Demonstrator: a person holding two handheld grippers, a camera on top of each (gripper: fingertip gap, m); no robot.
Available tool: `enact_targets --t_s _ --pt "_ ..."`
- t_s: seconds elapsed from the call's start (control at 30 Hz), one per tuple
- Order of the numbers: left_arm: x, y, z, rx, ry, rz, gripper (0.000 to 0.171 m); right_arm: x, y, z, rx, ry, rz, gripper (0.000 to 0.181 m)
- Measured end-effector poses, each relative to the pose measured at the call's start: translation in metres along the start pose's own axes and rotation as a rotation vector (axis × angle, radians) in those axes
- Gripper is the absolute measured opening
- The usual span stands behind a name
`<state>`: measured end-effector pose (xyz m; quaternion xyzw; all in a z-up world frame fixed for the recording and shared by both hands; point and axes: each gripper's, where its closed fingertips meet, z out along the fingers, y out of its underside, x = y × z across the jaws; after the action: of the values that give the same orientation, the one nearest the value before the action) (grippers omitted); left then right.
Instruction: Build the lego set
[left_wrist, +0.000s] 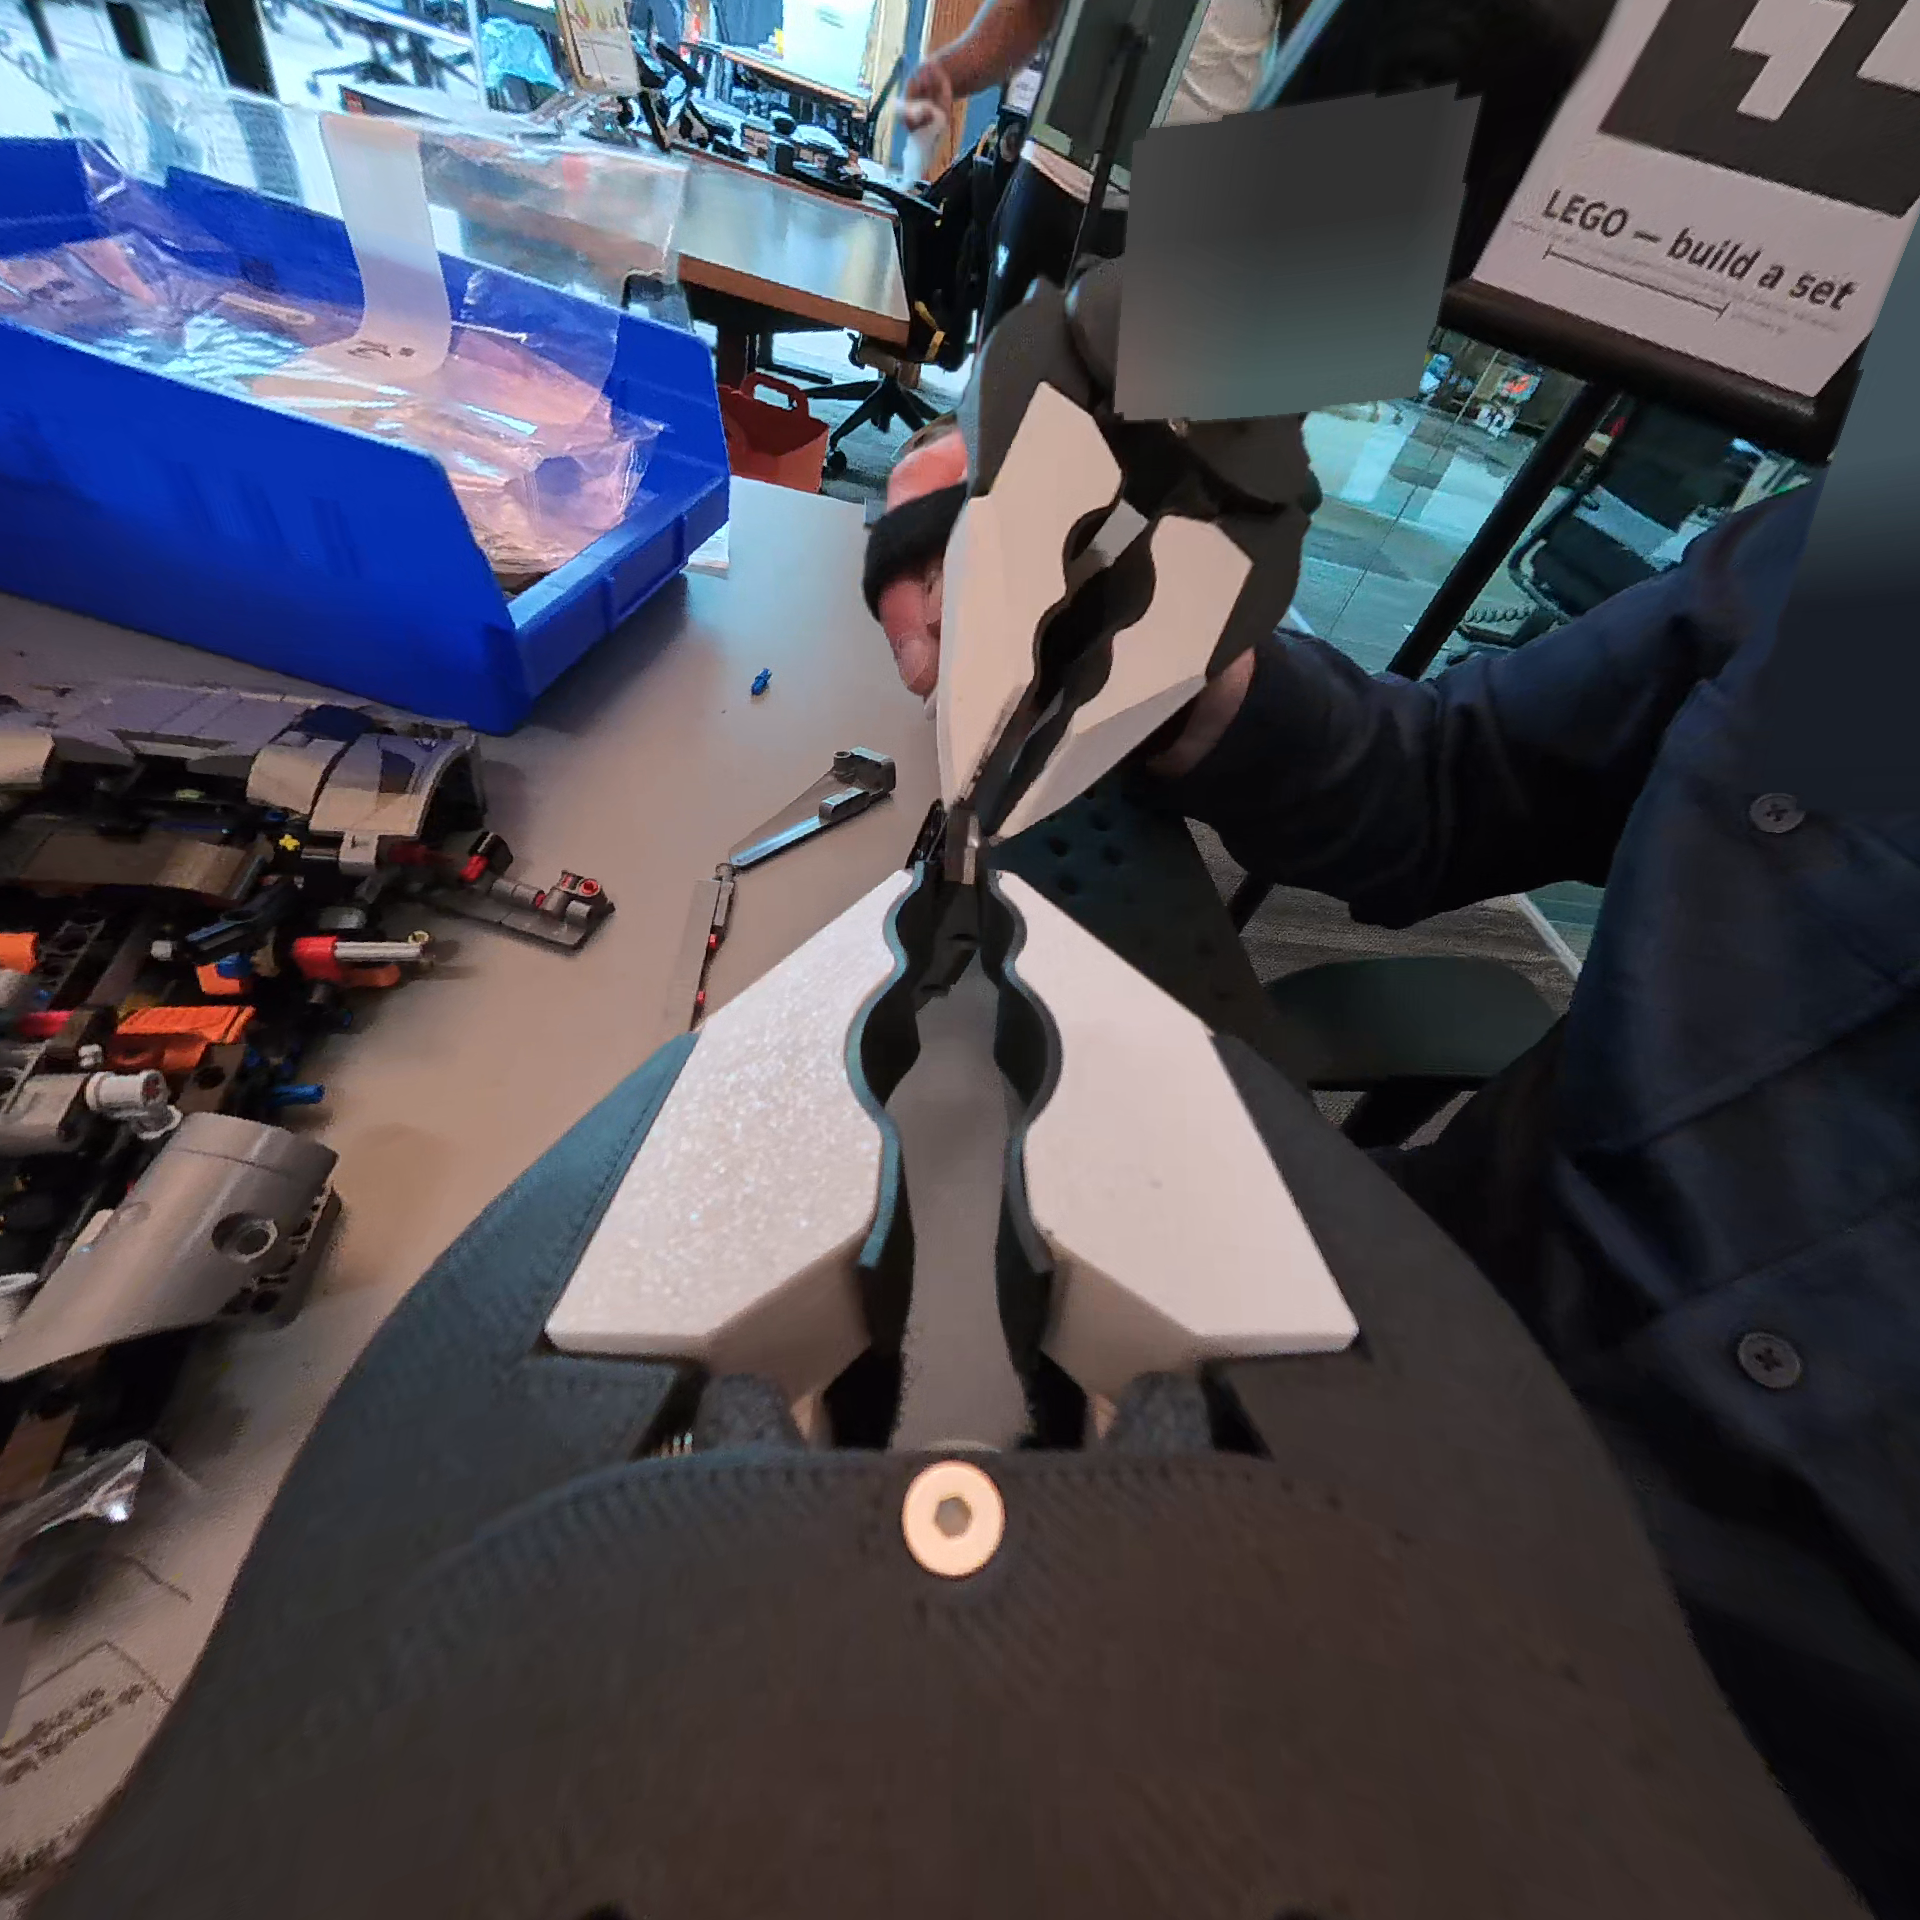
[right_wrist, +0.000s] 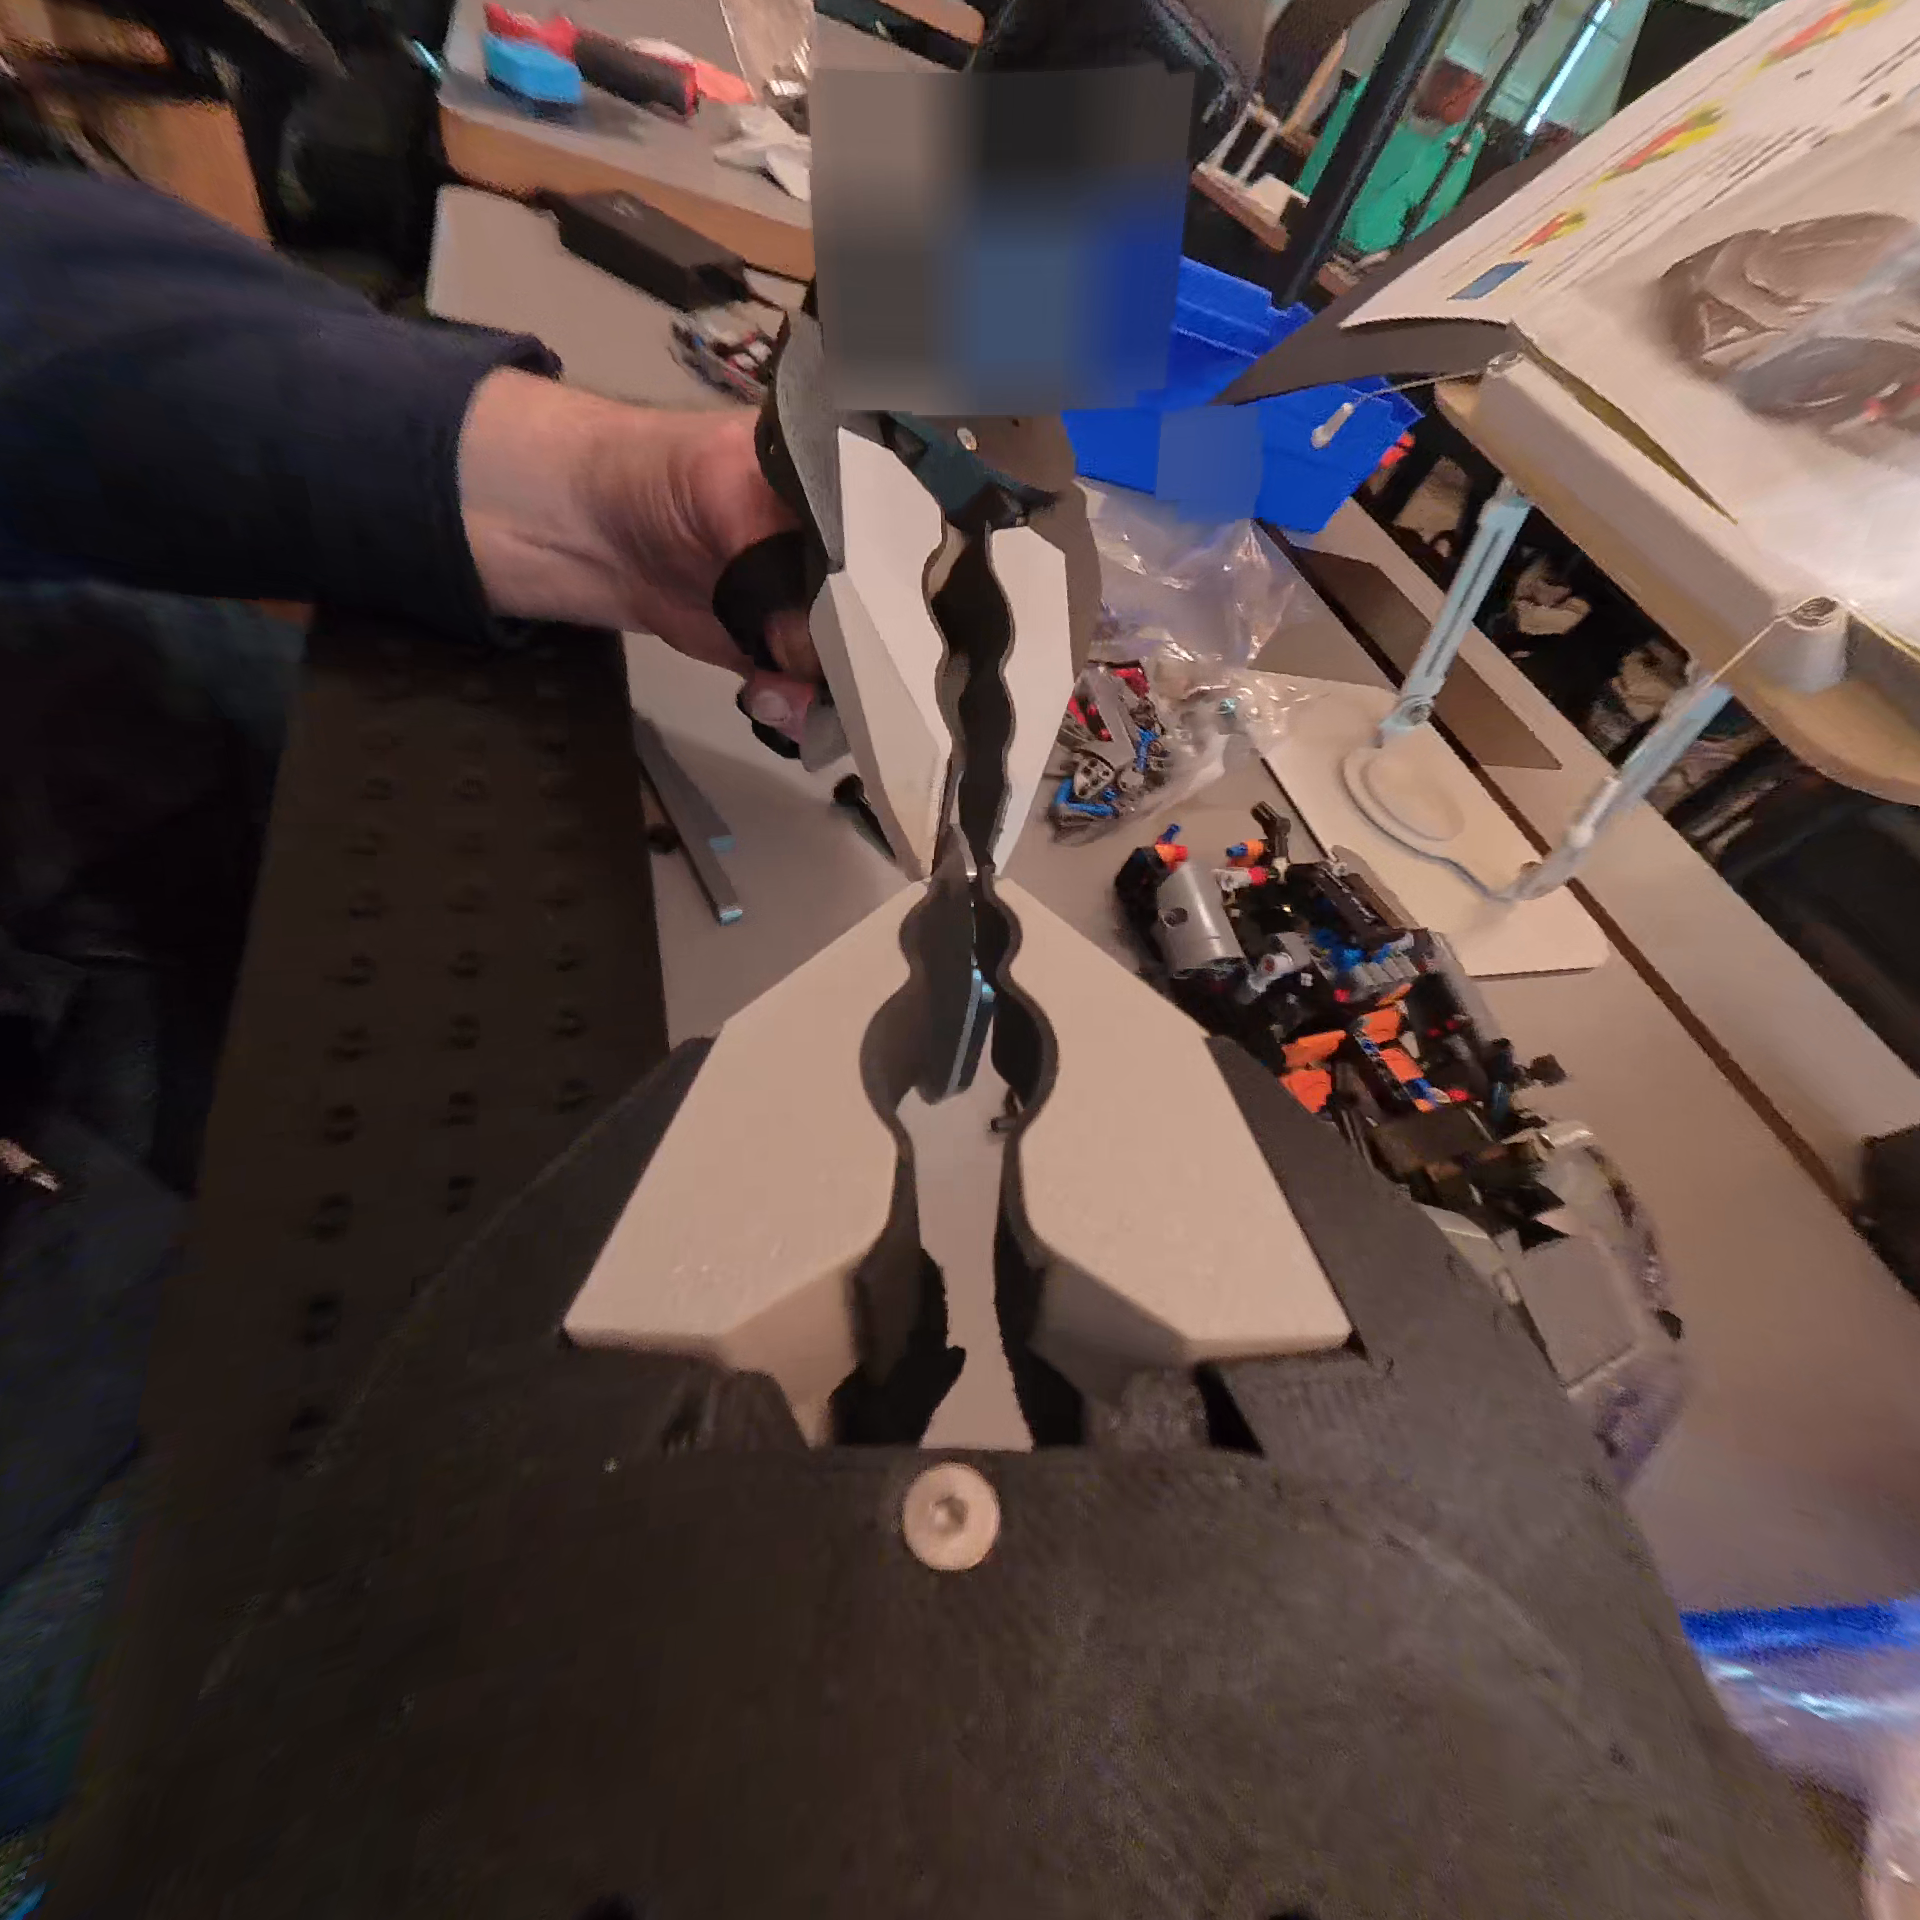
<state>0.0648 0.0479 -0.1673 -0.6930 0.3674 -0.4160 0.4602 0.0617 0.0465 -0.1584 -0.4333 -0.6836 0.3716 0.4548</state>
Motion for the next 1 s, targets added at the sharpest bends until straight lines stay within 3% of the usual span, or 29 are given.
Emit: enact_targets --t_s 0.2,0.37,0.63,0.67,0.73,0.83,1.0 --pt "-0.001 0.004 0.002 -0.033 -0.037 0.063 0.005 -0.004 0.004 0.000 0.039 -0.138 0.200 0.000" --pt "-0.003 0.007 0.004 -0.044 -0.034 0.043 0.005 -0.006 0.011 0.002 0.001 -0.133 0.089 0.000" --pt "-0.015 0.040 0.012 -0.197 -0.097 0.028 0.003 -0.023 0.046 0.014 -0.151 -0.212 -0.001 0.000" --pt "-0.022 0.041 0.012 -0.196 -0.145 0.014 0.000 -0.039 0.054 0.019 -0.191 -0.280 -0.020 0.000" --pt "-0.028 0.010 0.001 -0.029 -0.128 -0.047 0.000 -0.057 0.082 0.035 -0.346 -0.296 -0.114 0.000" --pt "-0.027 0.042 0.008 -0.207 -0.179 0.037 0.000 -0.041 0.071 0.027 -0.265 -0.296 0.001 0.000" --pt "-0.037 0.055 0.007 -0.277 -0.199 -0.006 0.000 -0.026 0.067 0.021 -0.210 -0.283 0.135 0.000"
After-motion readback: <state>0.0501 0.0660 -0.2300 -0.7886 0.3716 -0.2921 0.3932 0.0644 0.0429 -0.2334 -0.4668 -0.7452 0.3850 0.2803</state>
